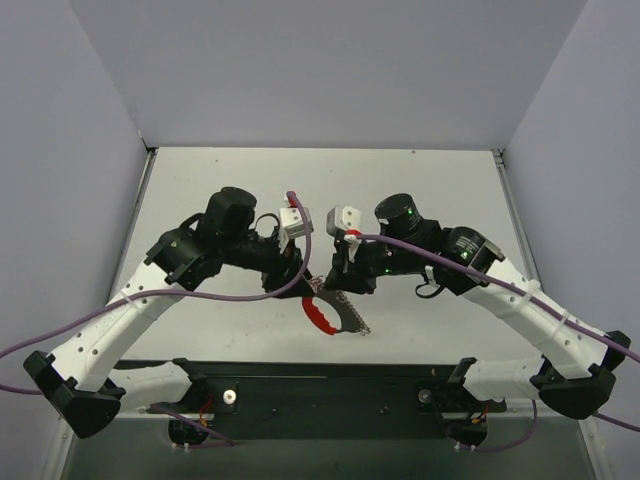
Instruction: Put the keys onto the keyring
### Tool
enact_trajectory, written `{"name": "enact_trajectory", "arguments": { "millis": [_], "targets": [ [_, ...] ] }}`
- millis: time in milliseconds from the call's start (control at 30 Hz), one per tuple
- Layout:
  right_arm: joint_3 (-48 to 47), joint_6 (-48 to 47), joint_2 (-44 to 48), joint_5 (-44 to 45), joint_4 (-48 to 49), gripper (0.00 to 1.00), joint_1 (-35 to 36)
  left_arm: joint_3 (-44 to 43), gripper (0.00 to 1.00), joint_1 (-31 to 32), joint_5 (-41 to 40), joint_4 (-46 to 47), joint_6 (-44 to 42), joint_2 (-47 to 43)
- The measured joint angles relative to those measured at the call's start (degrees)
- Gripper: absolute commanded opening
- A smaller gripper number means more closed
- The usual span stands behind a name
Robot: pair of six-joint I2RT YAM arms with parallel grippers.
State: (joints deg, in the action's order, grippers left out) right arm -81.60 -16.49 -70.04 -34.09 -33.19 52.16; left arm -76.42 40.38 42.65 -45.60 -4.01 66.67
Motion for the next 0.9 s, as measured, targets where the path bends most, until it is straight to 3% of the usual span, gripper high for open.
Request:
{"name": "enact_trajectory", "arguments": {
  "millis": [200, 433, 667, 900],
  "targets": [
    [2.01, 1.90, 0.02, -2.51, 3.80, 0.00, -3.96, 2.71, 0.89, -0.09, -2.58, 0.11, 0.44, -0.09],
    [9.79, 5.55, -2.23, -7.19, 9.75, 0.00, -10.43, 3.87, 0.91, -0.92, -16.87, 3.69, 2.05, -4.13],
    [14.88, 8.94, -15.96, -9.86, 16.09, 0.00, -14.38, 7.69, 0.91, -1.11, -28.30, 9.11, 4.02, -7.17],
    [15.10, 13.20, -27.21, -7.28, 21.09, 0.00, -16.20, 13.57, 0.92, -1.75, -34.80, 16.37, 11.80, -8.28]
  ]
}}
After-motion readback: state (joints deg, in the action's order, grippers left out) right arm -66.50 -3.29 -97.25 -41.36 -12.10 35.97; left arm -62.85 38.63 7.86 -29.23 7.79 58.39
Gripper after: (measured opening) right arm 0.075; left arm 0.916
